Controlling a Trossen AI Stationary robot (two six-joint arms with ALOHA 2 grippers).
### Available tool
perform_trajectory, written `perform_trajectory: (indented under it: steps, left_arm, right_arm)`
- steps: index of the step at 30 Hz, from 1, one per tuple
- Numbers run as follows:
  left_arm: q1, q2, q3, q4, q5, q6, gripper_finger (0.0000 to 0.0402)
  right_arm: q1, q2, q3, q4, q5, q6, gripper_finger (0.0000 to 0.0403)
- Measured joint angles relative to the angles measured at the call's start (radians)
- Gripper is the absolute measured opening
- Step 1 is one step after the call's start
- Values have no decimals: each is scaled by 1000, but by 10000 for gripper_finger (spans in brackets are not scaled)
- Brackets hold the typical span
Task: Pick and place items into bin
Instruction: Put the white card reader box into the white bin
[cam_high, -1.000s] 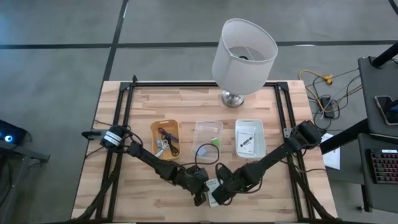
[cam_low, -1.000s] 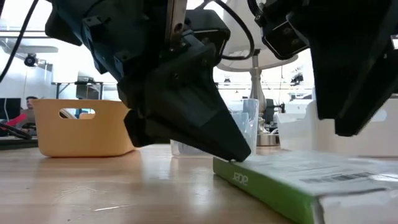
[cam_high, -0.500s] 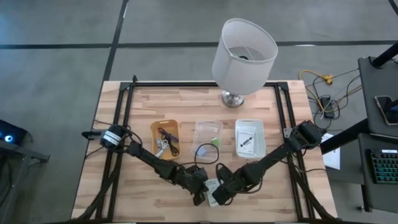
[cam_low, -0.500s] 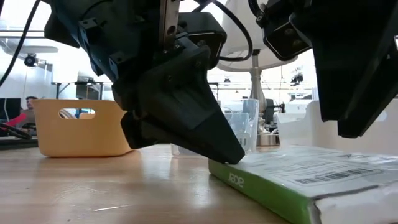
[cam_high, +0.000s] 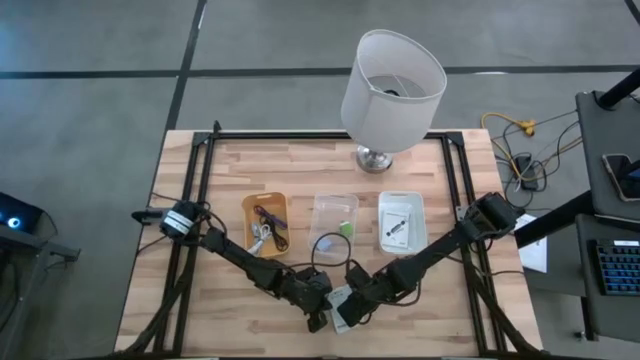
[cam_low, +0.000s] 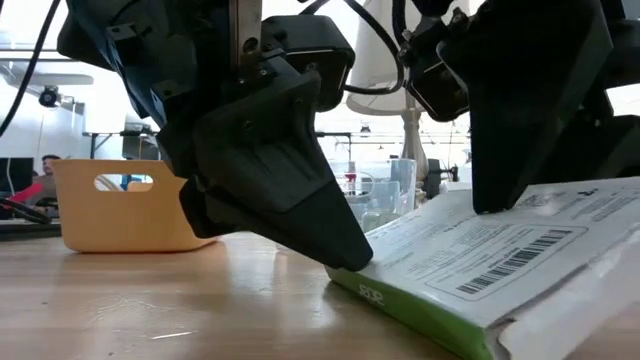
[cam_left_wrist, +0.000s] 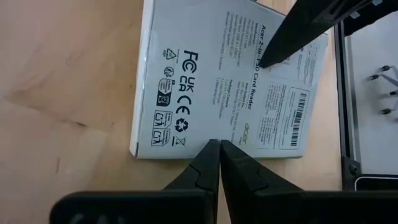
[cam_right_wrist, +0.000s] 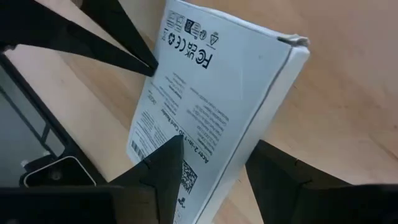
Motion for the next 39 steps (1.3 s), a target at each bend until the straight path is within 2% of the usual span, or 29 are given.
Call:
perform_trajectory:
  steps: [6, 12, 16, 19, 23, 26, 32, 36, 39]
  left_arm:
    - [-1, -5, -2, -6, 0, 4, 0]
    - [-6, -29, -6, -6, -43, 46, 0]
    - [-37, -83, -6, -2, -206, 139, 0]
    - [-64, -118, -5, -3, -353, 179, 4]
    - [-100, -160, -5, -5, -528, 217, 26]
    - [-109, -173, -2, -6, -584, 243, 45]
    - [-108, -173, -3, -21, -579, 239, 63]
    - [-108, -173, -2, -19, -548, 238, 63]
    - [-106, -173, -1, -18, -528, 232, 63]
  right_arm:
    - [-1, 0, 3, 54, 0, -32, 144]
    - [-1, 0, 7, 67, 4, -30, 85]
    - [1, -8, 9, 66, 15, -30, 58]
    - [13, -32, 13, 41, 84, -32, 51]
    - [34, -79, 50, -111, 179, -3, 49]
    - [54, -128, 102, -268, 224, 62, 48]
    - [63, -226, 188, -608, 264, 321, 49]
    - [60, -320, 225, -745, 337, 369, 52]
    - [41, -397, 244, -931, 340, 410, 52]
